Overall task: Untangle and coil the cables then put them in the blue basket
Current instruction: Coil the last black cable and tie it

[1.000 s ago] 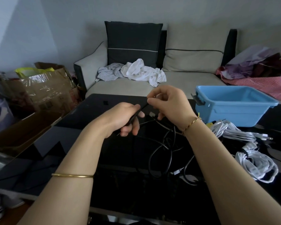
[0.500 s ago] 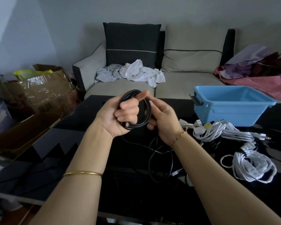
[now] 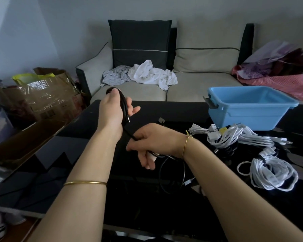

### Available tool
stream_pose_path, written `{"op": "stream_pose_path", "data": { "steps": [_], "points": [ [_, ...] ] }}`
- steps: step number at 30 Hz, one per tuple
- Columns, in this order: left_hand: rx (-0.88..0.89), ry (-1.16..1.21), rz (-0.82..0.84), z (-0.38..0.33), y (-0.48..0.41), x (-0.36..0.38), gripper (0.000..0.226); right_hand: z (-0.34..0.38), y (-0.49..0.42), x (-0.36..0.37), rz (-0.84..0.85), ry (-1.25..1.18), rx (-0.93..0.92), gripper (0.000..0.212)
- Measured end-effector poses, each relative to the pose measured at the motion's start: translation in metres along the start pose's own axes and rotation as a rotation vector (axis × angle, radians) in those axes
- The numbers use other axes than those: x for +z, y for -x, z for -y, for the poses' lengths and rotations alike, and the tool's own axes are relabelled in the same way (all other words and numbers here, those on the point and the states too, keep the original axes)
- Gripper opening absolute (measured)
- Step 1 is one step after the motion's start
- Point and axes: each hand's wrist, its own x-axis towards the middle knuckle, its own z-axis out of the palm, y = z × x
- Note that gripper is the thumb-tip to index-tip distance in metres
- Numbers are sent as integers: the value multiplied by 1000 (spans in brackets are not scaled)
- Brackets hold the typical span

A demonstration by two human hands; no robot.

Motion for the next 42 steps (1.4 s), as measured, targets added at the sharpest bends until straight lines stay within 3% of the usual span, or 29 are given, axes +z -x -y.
{"op": "stream_pose_path", "data": {
  "steps": [3, 6, 8, 11, 18, 21, 23, 26, 32, 35, 38, 42],
  "points": [
    [89, -222, -43, 5, 0, -7, 31, 11, 10, -5, 21, 23, -28, 14],
    [190, -705, 22, 8, 4, -11, 35, 18, 16, -17, -231, 101, -121, 12],
    [163, -916, 173, 7, 9, -11, 35, 18, 18, -27, -416, 165, -182, 10],
    [-44, -838, 413, 5, 15, -11, 31, 9, 13, -37, -631, 286, -294, 13],
    [-371, -427, 590, -17, 26, -9, 37, -17, -1, -44, -906, 390, -450, 10],
    [-433, -225, 681, -25, 28, -9, 32, -26, -6, -41, -864, 254, -416, 17],
    [-457, -44, 696, -28, 27, -9, 39, -30, -11, -37, -841, 172, -368, 26],
    [-421, 208, 674, -33, 24, -9, 51, -43, -17, -35, -773, 11, -245, 21],
    [-294, 553, 455, -29, 19, -4, 49, -37, -19, -12, -360, -97, -31, 28],
    [-230, 546, 256, -25, 15, 0, 51, -17, -14, 0, -143, 14, 47, 27],
    [-146, 380, 72, -18, 6, -2, 50, -1, -3, 0, 3, 178, 81, 31],
    [-49, 54, -10, 0, 4, -4, 39, 16, 6, -3, -18, 318, 5, 29]
  ]
}}
